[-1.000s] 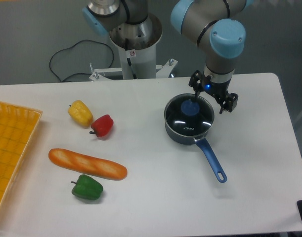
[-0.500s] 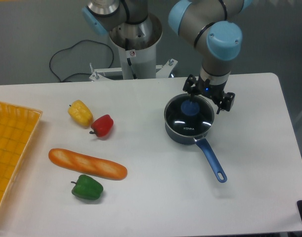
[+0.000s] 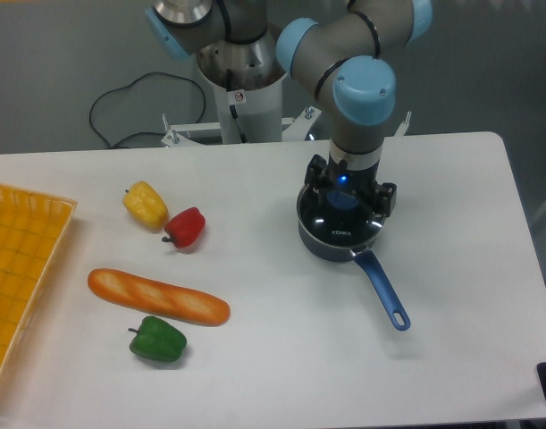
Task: Open the lid
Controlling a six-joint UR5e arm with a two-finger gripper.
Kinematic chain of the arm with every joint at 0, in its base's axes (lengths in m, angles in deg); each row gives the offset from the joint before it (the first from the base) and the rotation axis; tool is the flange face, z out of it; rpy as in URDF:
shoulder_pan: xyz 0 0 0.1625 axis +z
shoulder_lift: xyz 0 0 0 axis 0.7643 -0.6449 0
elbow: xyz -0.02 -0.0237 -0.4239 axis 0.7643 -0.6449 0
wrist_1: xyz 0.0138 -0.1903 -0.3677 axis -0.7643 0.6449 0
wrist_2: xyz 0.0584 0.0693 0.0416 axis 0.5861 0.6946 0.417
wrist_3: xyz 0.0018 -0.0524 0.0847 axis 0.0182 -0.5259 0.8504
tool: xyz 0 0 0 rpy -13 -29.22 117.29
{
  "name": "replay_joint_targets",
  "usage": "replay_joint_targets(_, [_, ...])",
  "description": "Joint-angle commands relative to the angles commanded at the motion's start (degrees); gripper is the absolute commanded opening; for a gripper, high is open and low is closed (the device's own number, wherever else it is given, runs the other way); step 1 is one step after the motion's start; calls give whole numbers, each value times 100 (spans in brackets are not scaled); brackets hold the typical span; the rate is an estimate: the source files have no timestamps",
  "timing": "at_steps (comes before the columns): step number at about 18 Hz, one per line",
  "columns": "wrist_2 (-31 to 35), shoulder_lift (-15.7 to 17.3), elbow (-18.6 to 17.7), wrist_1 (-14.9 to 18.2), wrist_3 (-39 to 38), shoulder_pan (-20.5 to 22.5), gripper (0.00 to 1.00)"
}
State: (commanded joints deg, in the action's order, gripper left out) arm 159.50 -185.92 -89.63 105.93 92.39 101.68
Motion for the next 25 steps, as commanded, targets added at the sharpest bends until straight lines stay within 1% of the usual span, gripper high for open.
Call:
replay_joint_targets(6, [-26, 97, -220, -18, 369, 193, 100])
replay_joint_targets(14, [-26, 97, -246, 0, 396, 220, 100])
replay_joint_targets(18, [-9, 97, -343, -9, 404, 237, 100])
replay_joint_targets(25, [18, 97, -343, 17, 404, 237, 100])
